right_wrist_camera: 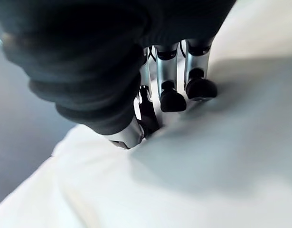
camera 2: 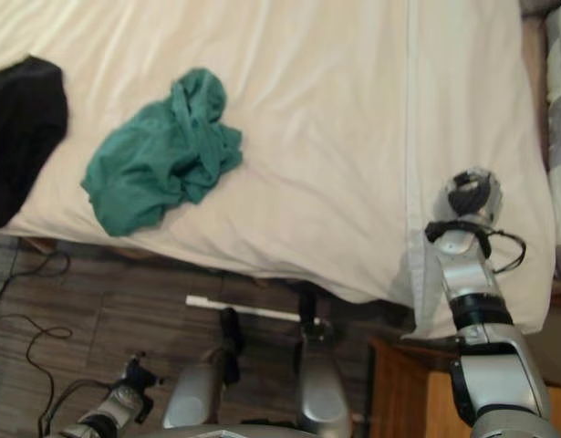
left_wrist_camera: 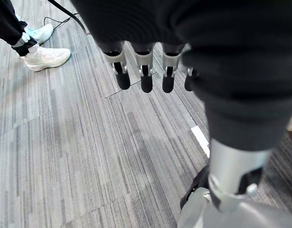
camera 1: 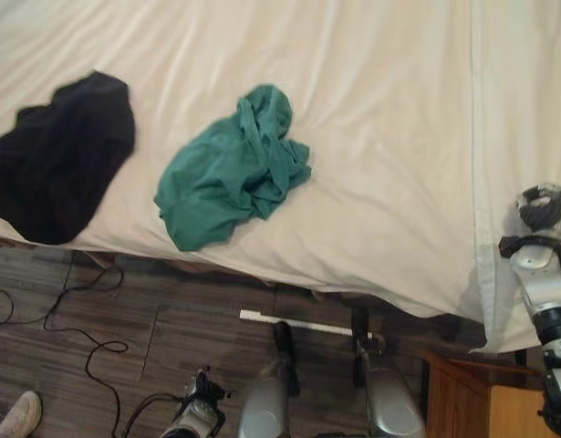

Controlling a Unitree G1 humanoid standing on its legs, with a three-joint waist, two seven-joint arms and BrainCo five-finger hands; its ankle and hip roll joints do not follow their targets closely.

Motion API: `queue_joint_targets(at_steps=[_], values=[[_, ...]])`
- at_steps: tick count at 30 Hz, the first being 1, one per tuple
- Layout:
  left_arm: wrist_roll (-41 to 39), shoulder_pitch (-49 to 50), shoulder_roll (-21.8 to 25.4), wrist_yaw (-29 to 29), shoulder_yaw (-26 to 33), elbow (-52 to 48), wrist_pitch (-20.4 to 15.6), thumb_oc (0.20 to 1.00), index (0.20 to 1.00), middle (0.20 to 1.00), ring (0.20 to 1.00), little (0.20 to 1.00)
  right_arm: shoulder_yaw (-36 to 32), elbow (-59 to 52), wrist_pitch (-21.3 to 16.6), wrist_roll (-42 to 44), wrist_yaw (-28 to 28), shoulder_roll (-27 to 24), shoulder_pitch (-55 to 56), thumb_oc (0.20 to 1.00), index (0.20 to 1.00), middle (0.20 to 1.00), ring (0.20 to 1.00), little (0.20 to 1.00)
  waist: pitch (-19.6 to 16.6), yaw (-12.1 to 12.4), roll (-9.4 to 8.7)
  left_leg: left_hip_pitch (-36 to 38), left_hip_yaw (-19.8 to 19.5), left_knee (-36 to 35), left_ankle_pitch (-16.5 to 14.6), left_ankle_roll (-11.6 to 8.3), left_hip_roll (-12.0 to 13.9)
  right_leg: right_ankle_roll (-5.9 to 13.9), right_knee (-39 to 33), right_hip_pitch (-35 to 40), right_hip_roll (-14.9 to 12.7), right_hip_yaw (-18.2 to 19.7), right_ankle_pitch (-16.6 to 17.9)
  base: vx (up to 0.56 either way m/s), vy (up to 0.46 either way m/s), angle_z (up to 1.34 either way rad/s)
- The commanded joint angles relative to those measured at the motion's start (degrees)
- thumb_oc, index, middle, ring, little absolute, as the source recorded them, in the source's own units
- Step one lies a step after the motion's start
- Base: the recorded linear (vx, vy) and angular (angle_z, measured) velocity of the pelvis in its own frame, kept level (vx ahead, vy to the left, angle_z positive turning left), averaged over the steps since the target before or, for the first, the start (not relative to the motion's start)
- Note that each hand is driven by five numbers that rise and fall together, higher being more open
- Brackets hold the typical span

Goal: Tidy up the quilt and then pick up the clothes from the bed and put them into the laundry hamper.

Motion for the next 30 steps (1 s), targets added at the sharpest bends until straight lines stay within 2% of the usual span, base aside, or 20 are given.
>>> queue_joint_targets(at_steps=[1,4,7,11,12,13,14,15,17,18,19,21,22,23,24,25,26,28,29,30], values=[[-2.3,0.2,1.5,2.3,0.4,1.6,-0.6,1.000,1.000,1.000,1.000,1.000,-4.4,1.1,-1.0,3.6,-3.9,-0.2,8.3,0.200,0.200,0.200,0.200,0.200,-3.6,-2.1,-1.36,-2.2,-1.2,12.5,-8.5,-3.49,3.7,6.02,12.9,-4.5,-2.9,4.0,-10.7,-0.05,0.016,-0.17],[-1.3,0.1,1.7,2.4,0.9,1.7,-0.3,1.000,1.000,1.000,1.000,1.000,-6.7,3.7,-0.6,3.5,-2.8,2.6,16.1,0.200,0.200,0.200,0.200,0.200,-3.7,-3.4,-1.80,-0.8,-0.3,12.6,-9.9,-3.00,3.7,6.25,12.3,-3.8,-3.0,4.5,-10.8,0.01,0.052,-0.20],[-0.6,0.6,1.9,2.3,1.1,1.3,-0.1,1.000,1.000,1.000,1.000,1.000,-8.1,3.6,-0.7,3.8,-1.3,4.7,21.6,0.200,0.200,0.200,0.200,0.200,-4.2,-4.4,-2.34,1.0,0.6,10.4,-9.5,-2.79,3.4,6.58,10.1,-2.6,-3.1,4.8,-9.3,0.02,0.100,-0.19],[0.5,2.3,2.5,1.8,2.3,-0.4,0.1,1.000,1.000,1.000,1.000,1.000,-7.4,5.9,0.2,2.7,3.2,9.6,31.0,0.200,0.200,0.200,0.200,0.200,-5.8,-6.4,-3.96,6.2,2.4,5.2,-9.0,-2.11,2.2,7.70,4.1,1.0,-3.2,5.3,-6.0,0.01,0.103,-0.15],[0.6,2.8,2.6,1.7,2.8,-1.1,0.0,1.000,1.000,1.000,1.000,1.000,-6.0,8.5,1.0,2.8,5.3,12.7,33.8,0.200,0.200,0.200,0.200,0.200,-6.9,-6.9,-4.68,8.1,2.8,2.9,-8.4,-1.88,1.2,8.26,1.7,2.5,-3.3,5.3,-4.5,0.01,0.144,-0.27],[0.8,3.0,2.7,1.4,3.2,-1.3,0.2,1.000,1.000,1.000,1.000,1.000,-4.5,10.4,1.7,2.7,7.0,14.2,34.3,0.573,0.573,0.573,0.573,0.573,-7.2,-7.1,-5.42,9.7,3.1,0.8,-8.0,-1.67,0.5,8.97,0.7,3.2,-3.4,5.6,-2.9,-0.02,0.129,-0.21],[0.9,2.8,2.8,1.4,3.2,-1.3,0.2,1.000,1.000,1.000,1.000,1.000,-3.0,12.2,2.1,2.7,8.6,15.5,34.3,1.000,1.000,1.000,1.000,1.000,-7.6,-7.0,-5.67,10.3,2.8,-0.4,-7.5,-1.54,0.1,9.67,0.2,3.3,-3.4,5.8,-1.4,-0.07,0.062,-0.16],[0.9,2.2,3.0,1.3,3.0,-1.3,0.2,1.000,1.000,1.000,1.000,1.000,-1.3,14.0,2.4,2.4,9.7,16.2,33.7,1.000,1.000,1.000,1.000,1.000,-7.6,-6.9,-6.15,10.8,3.0,-1.8,-6.4,-1.54,0.0,10.69,1.0,3.0,-3.4,5.8,0.7,-0.12,0.036,-0.20],[0.9,1.6,3.3,0.7,2.4,-1.6,0.0,1.000,1.000,1.000,1.000,1.000,2.4,16.3,2.3,1.8,12.0,18.3,33.5,1.000,1.000,1.000,1.000,1.000,-7.7,-5.7,-5.23,10.8,2.8,-4.5,-3.1,-1.37,1.2,10.77,6.3,2.7,-1.4,5.0,-1.5,-0.20,0.056,-0.24],[0.7,1.3,3.4,0.6,2.2,-1.8,-0.2,1.000,1.000,1.000,1.000,1.000,4.0,18.1,2.0,1.6,13.2,18.4,32.7,1.000,1.000,1.000,1.000,1.000,-8.0,-5.0,-4.43,10.7,2.8,-5.3,-2.3,-1.16,1.4,10.63,9.7,3.7,-0.1,4.6,-3.1,-0.18,0.061,-0.15],[0.8,1.3,3.4,0.6,2.2,-1.8,-0.2,1.000,1.000,1.000,1.000,1.000,4.1,18.2,2.0,1.6,13.2,18.4,32.6,1.000,1.000,1.000,1.000,1.000,-8.1,-5.0,-4.42,10.5,2.9,-5.3,-2.0,-1.19,1.5,10.58,9.5,3.5,0.0,4.6,-2.9,-0.12,0.047,-0.01],[0.1,1.8,3.5,0.5,2.5,-2.1,-0.5,1.000,1.000,1.000,1.000,1.000,6.3,21.2,2.1,0.3,15.1,18.9,30.5,1.000,1.000,1.000,1.000,1.000,-8.9,-3.2,-4.25,11.1,2.5,-6.0,-2.2,-0.79,0.4,9.49,10.7,5.8,0.1,2.3,-4.6,-0.01,-0.002,0.03],[0.0,2.7,3.2,-0.2,3.2,-1.3,-1.2,1.000,1.000,1.000,1.000,1.000,9.4,22.0,2.0,-1.2,17.4,19.1,28.5,1.000,1.000,1.000,1.000,1.000,-10.4,-1.1,-3.90,9.7,2.0,-3.5,-3.4,-0.38,-1.2,7.03,4.4,10.3,-0.6,-0.7,-8.6,0.06,-0.017,-0.02],[0.0,2.7,3.2,-0.2,3.2,-1.3,-1.2,1.000,1.000,1.000,1.000,1.000,9.5,22.1,2.0,-1.2,17.4,19.1,28.5,1.000,1.000,1.000,1.000,1.000,-10.3,-1.2,-3.89,9.7,1.8,-3.2,-3.5,-0.38,-1.1,7.04,4.2,10.6,-0.6,-0.9,-8.6,0.11,-0.032,-0.06],[0.4,3.4,2.9,-0.9,3.2,-0.7,-1.4,1.000,1.000,1.000,1.000,1.000,10.9,22.3,1.8,-2.6,18.8,19.2,28.5,1.000,1.000,1.000,1.000,1.000,-10.6,-1.0,-3.94,8.9,1.8,0.1,-4.6,-0.67,-1.6,5.82,2.1,12.1,-0.4,-1.0,-10.4,-0.02,-0.032,-0.07],[-1.5,3.1,2.3,-1.1,3.8,-0.8,-2.0,1.000,1.000,1.000,1.000,1.000,15.7,23.4,2.2,-6.6,21.4,18.3,26.7,1.000,1.000,1.000,1.000,1.000,-9.2,1.0,-3.98,2.4,0.7,12.0,-2.9,-4.71,-0.5,4.02,-0.2,14.2,-1.9,-2.4,-11.6,-0.03,-0.036,0.11],[-1.5,3.1,2.3,-1.1,3.8,-0.8,-2.0,1.000,1.000,1.000,1.000,1.000,15.7,23.4,2.2,-6.6,21.4,18.3,26.6,1.000,1.000,1.000,1.000,1.000,-9.4,0.9,-3.94,2.1,0.5,12.0,-2.6,-4.72,-0.5,3.97,-0.4,14.0,-1.8,-2.5,-11.4,-0.12,0.044,0.49],[-3.0,3.4,1.4,-0.6,4.4,-1.0,-2.2,1.000,1.000,1.000,1.000,1.000,17.2,23.4,3.0,-7.0,20.9,17.8,24.4,1.000,1.000,1.000,1.000,1.000,-8.7,1.4,-2.78,1.0,-1.0,13.9,0.8,-7.46,2.9,3.89,-1.3,14.0,-2.8,-2.1,-11.0,-0.11,0.218,0.96],[-3.5,3.9,1.0,-0.3,4.6,-0.9,-2.3,1.000,1.000,1.000,1.000,1.000,17.3,22.5,2.8,-6.5,20.9,18.0,23.7,1.000,1.000,1.000,1.000,1.000,-8.9,1.4,-2.56,1.6,-1.7,13.0,0.3,-7.20,3.9,4.40,-1.6,13.4,-3.6,-1.6,-10.3,-0.07,0.504,0.55],[-2.8,4.6,0.3,0.4,4.2,-0.3,-2.7,1.000,1.000,1.000,1.000,1.000,17.8,20.6,2.0,-5.3,21.3,18.3,22.8,1.000,1.000,1.000,1.000,1.000,-9.8,1.2,-2.13,3.6,-5.2,8.3,-0.4,-7.44,6.8,6.30,-2.5,12.0,-5.9,-0.2,-9.0,-0.02,0.388,-0.01]])
